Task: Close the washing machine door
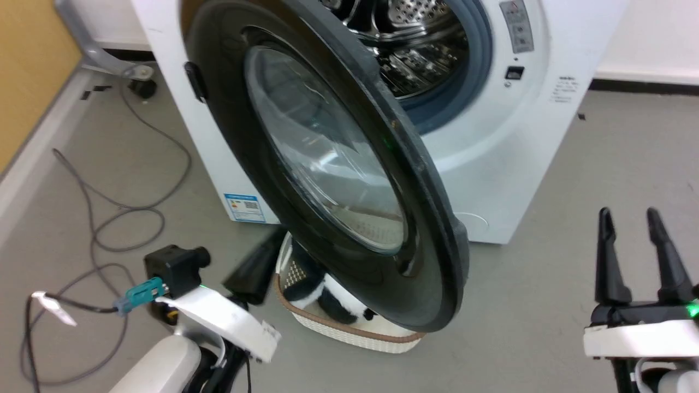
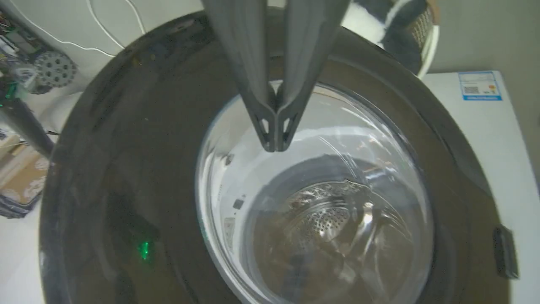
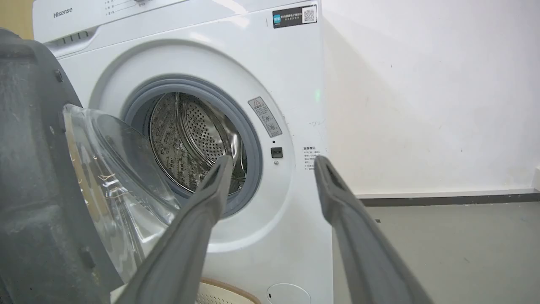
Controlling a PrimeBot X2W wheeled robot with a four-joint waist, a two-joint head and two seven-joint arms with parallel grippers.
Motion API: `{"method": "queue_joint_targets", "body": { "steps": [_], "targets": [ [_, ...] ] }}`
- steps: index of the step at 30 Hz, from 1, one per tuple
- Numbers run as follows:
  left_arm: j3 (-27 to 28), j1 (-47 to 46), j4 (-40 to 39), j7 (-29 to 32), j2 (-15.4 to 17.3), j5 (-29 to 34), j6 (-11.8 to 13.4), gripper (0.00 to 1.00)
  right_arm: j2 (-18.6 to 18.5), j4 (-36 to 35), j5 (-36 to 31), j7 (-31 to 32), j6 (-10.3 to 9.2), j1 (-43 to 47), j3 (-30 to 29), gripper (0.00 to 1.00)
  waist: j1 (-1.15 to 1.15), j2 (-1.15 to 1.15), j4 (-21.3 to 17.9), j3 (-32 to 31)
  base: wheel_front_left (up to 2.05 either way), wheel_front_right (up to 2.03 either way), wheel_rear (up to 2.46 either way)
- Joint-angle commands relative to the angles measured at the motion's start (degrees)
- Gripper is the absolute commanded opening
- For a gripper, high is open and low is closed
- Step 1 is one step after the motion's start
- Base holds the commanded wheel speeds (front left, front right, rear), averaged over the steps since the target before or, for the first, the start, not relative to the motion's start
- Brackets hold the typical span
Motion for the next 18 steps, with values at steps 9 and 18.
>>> {"method": "queue_joint_targets", "body": {
  "steps": [9,18],
  "targets": [
    [10.25,2.65,-3.01,-3.27,-2.17,23.03,20.22,0.0,0.17,-8.7,3.68,-0.25,0.05,-2.95,0.27,1.0,0.0,0.0,3.35,-2.54,0.0,0.0,0.0],
    [21.41,14.97,-8.53,-3.29,-3.22,35.04,27.73,0.0,0.17,-15.69,3.86,-0.25,0.05,-7.6,5.72,1.0,0.0,0.0,4.8,-2.97,0.0,0.0,0.0]
  ]
}}
